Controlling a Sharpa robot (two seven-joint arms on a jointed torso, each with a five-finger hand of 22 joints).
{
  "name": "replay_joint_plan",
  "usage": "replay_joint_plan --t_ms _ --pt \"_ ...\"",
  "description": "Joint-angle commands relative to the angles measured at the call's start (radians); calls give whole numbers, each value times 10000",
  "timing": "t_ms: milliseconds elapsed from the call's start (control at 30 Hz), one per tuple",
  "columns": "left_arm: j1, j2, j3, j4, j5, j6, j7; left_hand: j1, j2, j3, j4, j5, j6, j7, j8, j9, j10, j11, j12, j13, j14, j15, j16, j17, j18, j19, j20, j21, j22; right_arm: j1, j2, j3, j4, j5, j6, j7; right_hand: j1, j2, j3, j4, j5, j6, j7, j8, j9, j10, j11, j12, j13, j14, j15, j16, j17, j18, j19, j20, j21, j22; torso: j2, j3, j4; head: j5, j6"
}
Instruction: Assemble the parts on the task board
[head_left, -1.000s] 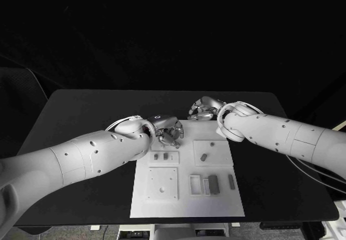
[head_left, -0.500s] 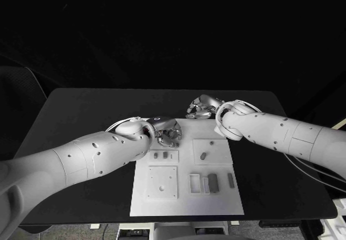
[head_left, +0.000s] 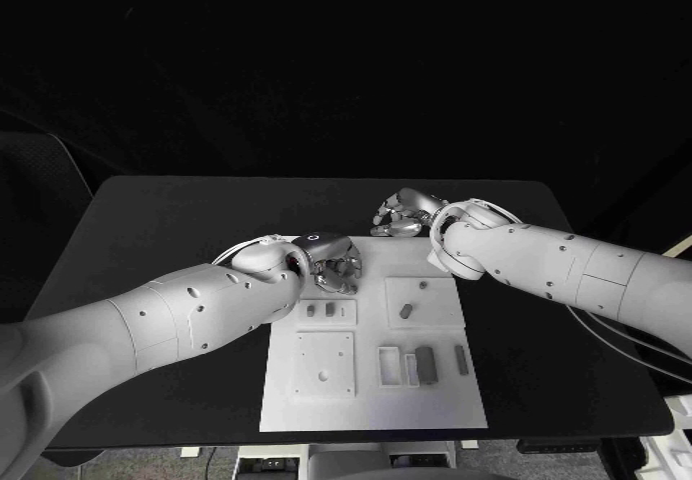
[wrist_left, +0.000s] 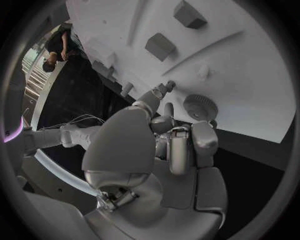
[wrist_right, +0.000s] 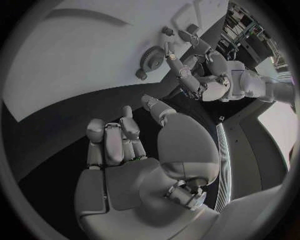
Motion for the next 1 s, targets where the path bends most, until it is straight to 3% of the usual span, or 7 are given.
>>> replay_joint_plan --t_ms 33,1000 --pt "-62 62 4 -45 -61 -56 -51 -89 96 65 63 50 129 60 73 11 -18 -21 47 18 1290 -58 39 340 414 100 -11 1447 25 -1 8 3 16 20 78 10 -7 60 47 9 36 40 94 25 -7 23 -35 57 -11 25 -20 53 2 106 11 -30 194 -12 -3 5 -6 -35 -9" --pt "-308 183 8 -304 -61 11 -143 -108 195 158 110 60 327 153 131 26 17 -48 96 37 1396 -64 167 522 414 139 -19 1443 62 13 20 3 0 19 134 -41 -8 63 49 8 34 40 95 26 -7 32 -38 63 -11 36 -21 59 5 108 18 -31 200 -12 -5 -3 10 -66 -43"
